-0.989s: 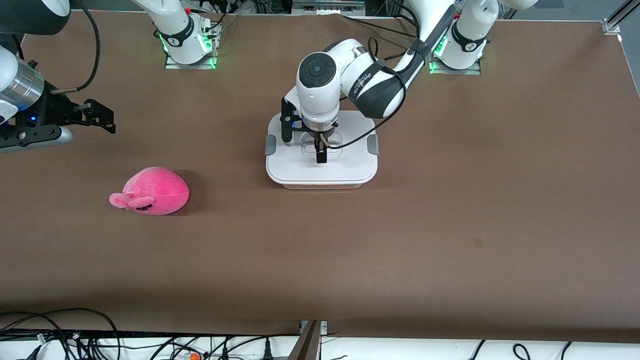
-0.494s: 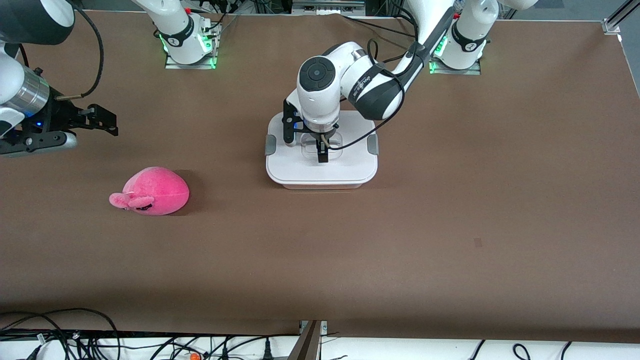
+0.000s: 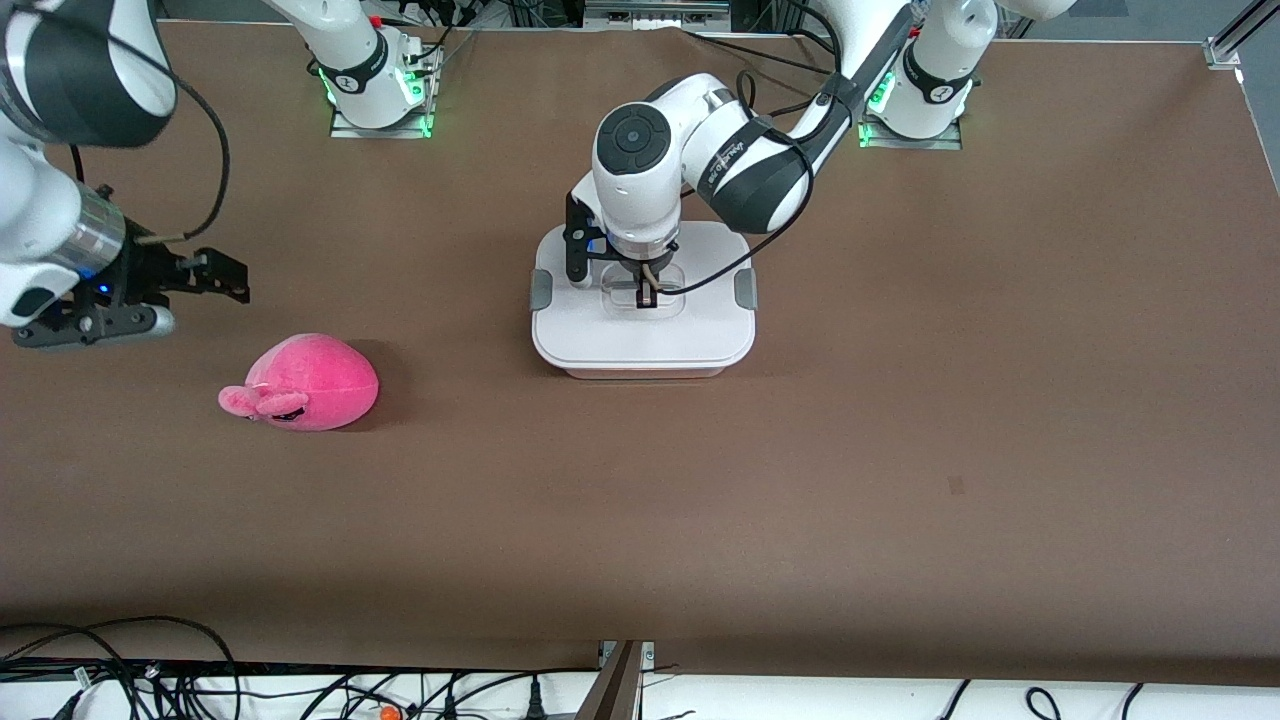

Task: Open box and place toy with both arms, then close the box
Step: 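Lift the lid off with the left gripper while the right gripper grasps the plush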

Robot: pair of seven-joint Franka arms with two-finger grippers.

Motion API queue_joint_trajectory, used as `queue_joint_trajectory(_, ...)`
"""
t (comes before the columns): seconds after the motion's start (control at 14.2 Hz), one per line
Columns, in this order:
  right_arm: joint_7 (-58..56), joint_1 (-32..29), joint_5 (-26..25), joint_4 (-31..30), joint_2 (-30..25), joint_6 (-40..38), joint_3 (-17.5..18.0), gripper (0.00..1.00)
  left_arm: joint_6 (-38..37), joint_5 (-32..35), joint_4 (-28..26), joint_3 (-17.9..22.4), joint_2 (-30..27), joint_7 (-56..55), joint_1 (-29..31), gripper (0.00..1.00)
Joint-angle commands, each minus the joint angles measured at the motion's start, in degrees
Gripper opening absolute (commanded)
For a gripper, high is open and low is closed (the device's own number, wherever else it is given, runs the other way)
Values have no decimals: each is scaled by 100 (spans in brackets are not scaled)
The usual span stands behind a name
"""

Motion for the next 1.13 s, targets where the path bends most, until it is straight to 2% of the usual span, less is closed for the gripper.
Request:
queue_joint_trajectory(0.0, 21, -165, -61, -201, 364, 562, 1, 100, -115, 154, 15, 11, -112, -11, -18, 0)
queue_joint_trajectory(0.21, -14, -254, -17, -219, 734, 958, 1, 100, -115, 154, 24, 11, -165, -11, -1, 0)
queue_joint_trajectory(0.49, 4, -262, 123, -350, 936, 1266, 1, 100, -255, 146, 50, 11, -243, -20, -10, 0)
queue_joint_trajectory(0.78, -14, -289, 238, -912, 954, 1845, 1, 100, -1265, 146, 867, 54, -261, -11, 52, 0)
queue_joint_trajectory(0.92, -23, -297, 238, -1019, 963, 2005, 1, 100, -1564, 128, 964, 81, -419, -11, 122, 0)
queue_joint_trajectory(1.06, -23, -297, 238, -1019, 1007, 2101, 1, 100, -1793, 128, 956, 64, -603, 15, 594, 0)
